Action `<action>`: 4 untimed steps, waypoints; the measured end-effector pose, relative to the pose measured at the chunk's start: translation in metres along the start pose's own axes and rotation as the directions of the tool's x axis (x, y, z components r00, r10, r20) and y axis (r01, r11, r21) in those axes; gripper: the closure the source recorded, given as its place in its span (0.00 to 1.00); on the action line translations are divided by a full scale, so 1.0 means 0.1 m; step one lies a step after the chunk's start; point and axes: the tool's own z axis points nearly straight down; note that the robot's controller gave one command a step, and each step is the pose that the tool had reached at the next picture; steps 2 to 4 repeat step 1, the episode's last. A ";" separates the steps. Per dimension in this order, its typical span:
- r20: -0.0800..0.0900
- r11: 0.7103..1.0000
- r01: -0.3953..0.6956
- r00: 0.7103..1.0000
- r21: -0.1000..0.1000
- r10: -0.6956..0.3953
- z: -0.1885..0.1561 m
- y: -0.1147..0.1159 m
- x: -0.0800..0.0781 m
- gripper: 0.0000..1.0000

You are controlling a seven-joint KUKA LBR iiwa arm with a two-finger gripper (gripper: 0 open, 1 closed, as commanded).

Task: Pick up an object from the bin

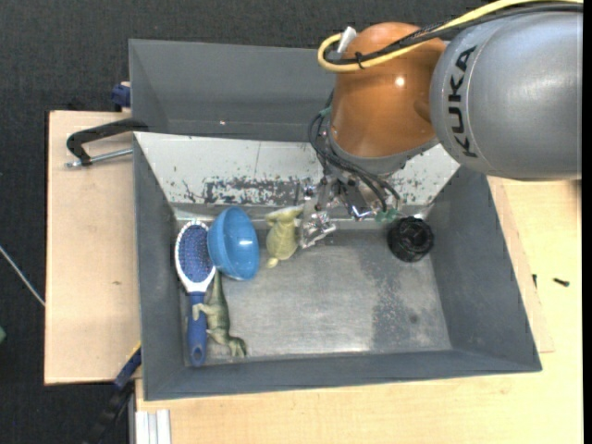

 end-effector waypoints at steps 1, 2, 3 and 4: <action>0.000 0.996 -0.090 0.996 0.003 0.090 -0.84 -0.49 0.03 1.00; 0.000 0.996 -0.090 0.996 0.003 0.090 -0.84 -0.49 0.03 1.00; 0.000 0.996 -0.090 0.996 0.003 0.090 -0.84 -0.49 0.03 1.00; 0.000 0.996 -0.090 0.996 0.003 0.090 -0.84 -0.49 0.03 1.00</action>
Offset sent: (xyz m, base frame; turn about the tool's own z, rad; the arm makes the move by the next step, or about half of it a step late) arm 0.0091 -0.0460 0.0774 0.0847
